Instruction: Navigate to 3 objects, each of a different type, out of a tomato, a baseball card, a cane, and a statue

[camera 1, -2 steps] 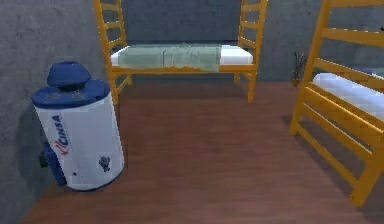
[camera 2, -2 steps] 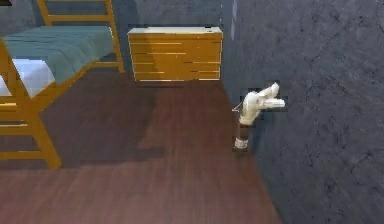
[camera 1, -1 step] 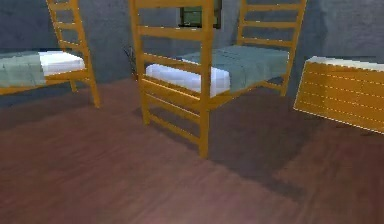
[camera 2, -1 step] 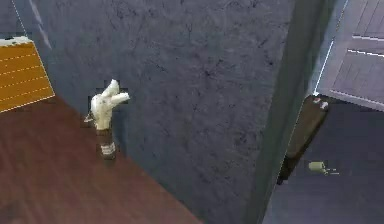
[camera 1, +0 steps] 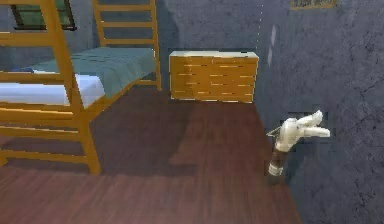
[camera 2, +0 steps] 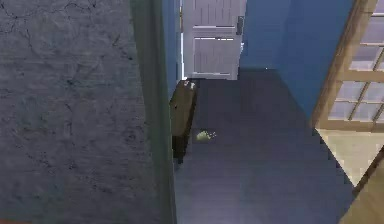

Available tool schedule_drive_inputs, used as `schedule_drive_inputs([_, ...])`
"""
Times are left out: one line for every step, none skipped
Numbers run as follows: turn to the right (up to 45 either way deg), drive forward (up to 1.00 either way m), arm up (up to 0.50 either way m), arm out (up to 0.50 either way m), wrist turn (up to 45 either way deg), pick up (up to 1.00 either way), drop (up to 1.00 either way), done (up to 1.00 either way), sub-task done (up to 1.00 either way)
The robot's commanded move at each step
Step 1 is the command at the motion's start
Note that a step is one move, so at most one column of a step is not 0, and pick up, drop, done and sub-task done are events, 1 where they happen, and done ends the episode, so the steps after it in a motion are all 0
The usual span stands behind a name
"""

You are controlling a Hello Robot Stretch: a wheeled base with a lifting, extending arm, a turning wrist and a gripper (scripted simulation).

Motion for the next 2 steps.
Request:
schedule_drive_inputs([0.0,0.45,0.00,0.00,0.0,0.00,0.00,0.00,0.00])
schedule_drive_inputs([36.0,0.00,0.00,0.00,0.0,0.00,0.00,0.00,0.00])
